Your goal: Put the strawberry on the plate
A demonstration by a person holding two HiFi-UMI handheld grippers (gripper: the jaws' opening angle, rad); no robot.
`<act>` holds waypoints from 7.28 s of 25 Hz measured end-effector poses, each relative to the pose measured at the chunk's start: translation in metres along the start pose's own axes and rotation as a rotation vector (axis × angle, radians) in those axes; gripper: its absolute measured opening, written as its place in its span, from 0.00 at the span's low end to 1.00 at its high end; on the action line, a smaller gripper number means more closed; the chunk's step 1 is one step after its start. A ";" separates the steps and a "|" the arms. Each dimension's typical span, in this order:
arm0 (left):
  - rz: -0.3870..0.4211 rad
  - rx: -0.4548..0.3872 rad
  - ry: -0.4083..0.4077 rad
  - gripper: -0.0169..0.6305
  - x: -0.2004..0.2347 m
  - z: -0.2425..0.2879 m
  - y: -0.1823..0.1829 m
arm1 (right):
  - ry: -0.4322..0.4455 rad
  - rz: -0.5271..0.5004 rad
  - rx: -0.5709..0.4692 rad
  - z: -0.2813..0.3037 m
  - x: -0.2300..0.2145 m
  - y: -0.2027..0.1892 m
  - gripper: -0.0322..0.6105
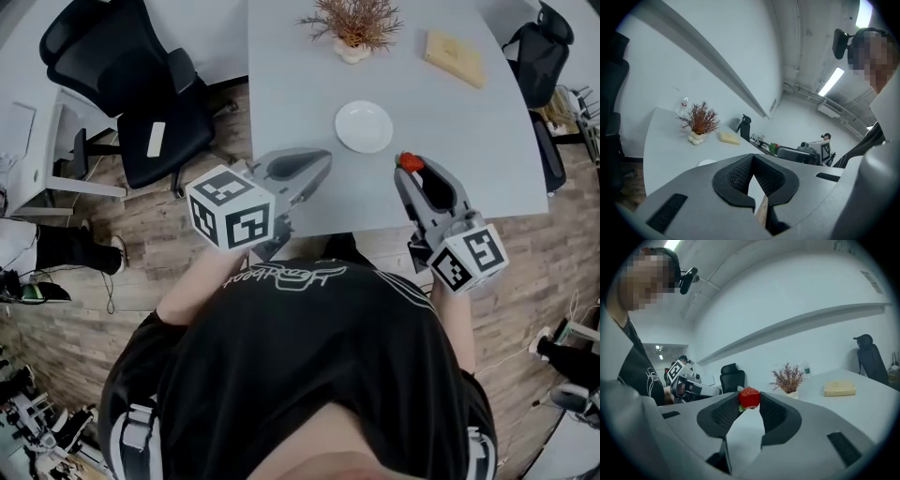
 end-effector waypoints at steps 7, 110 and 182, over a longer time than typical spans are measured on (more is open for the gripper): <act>-0.030 0.015 0.037 0.04 0.034 0.047 0.005 | 0.032 0.020 0.037 0.034 -0.049 -0.005 0.25; -0.272 0.110 0.277 0.04 0.160 0.077 -0.061 | 0.206 -0.607 0.749 0.152 -0.126 -0.210 0.35; 0.043 0.061 -0.112 0.04 -0.078 -0.077 -0.054 | 0.085 -0.039 0.172 -0.057 0.107 -0.048 0.06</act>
Point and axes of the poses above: the fingertips, and each gripper's own axes: z forward along the fingers, x to its left, y out of its top, the point moved 6 cm from there along -z, backward along the fingers, and after that the axes turned 11 degrees about -x, right-handed, at the moved point
